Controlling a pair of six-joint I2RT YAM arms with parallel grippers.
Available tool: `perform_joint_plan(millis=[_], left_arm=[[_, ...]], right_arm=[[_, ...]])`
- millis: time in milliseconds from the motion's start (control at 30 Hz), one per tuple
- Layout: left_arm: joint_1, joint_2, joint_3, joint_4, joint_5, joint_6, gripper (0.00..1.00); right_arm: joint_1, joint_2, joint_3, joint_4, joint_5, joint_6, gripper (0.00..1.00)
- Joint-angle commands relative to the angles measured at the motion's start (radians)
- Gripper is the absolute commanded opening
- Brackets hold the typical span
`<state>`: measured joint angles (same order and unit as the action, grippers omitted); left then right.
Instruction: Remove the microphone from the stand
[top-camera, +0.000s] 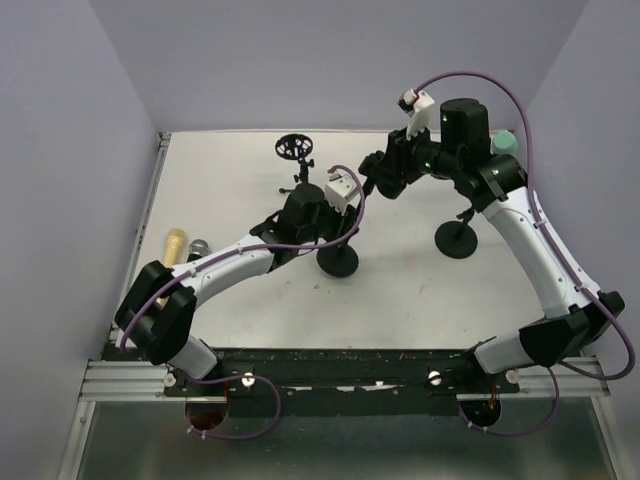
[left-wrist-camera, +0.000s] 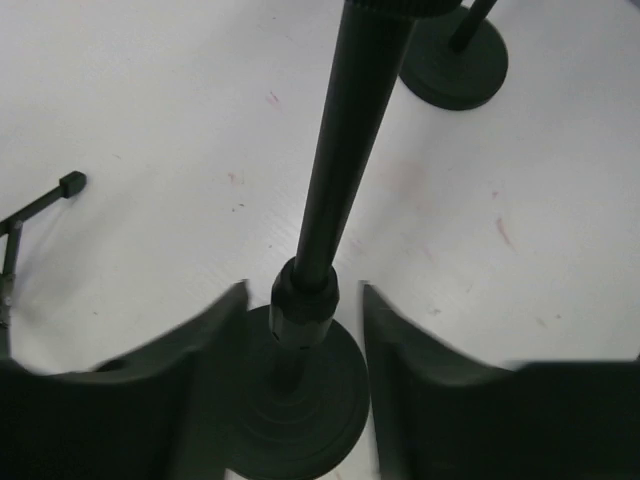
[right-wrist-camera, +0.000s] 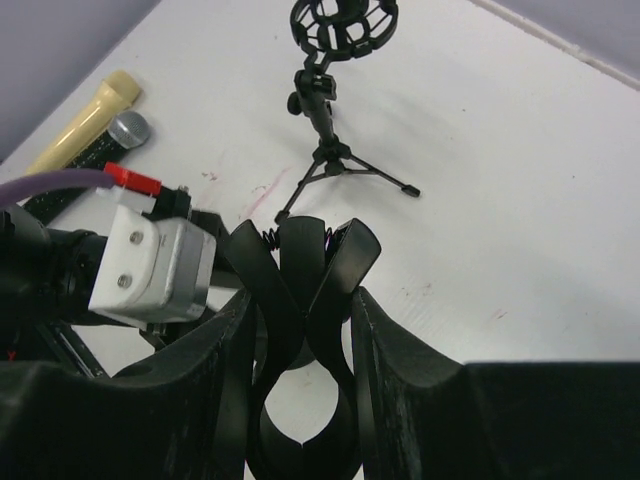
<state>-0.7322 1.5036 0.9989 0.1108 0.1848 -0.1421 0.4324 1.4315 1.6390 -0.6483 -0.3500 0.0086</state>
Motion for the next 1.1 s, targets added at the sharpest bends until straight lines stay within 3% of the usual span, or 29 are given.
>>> perform_joint_plan(millis=[0,33,67,300,467,900,1067], left_arm=[[0.007,-0.029,0.035,0.006,0.119,-0.039,0.81],[0.01,-0.051,0.032,-0.005,0.137,-0.015,0.96],[0.011,-0.068,0.036,-0.037,0.143,0.01,0.99],[0.027,-0.137,0.086,-0.321,0.154,0.137,0.99],[0.028,-0.21,-0.009,-0.284,0.131,0.165,0.99],[0.08,-0.255,-0.082,-0.25,0.13,0.148,0.99],[0.091,-0.252,-0.086,-0.241,0.148,0.148,0.99]], right_arm=[[-0.003,0.067,0.152,0.036,0.115,0.002,0.01],[-0.003,0.079,0.172,0.035,0.155,-0.036,0.01],[-0.001,0.084,0.183,0.05,0.187,-0.048,0.01],[-0.003,0.199,0.329,0.081,0.258,-0.128,0.01],[-0.003,0.345,0.527,-0.042,0.285,-0.131,0.01],[-0.001,0.506,0.694,-0.125,0.405,-0.163,0.01],[-0.001,0.529,0.683,-0.178,0.407,-0.183,0.01]])
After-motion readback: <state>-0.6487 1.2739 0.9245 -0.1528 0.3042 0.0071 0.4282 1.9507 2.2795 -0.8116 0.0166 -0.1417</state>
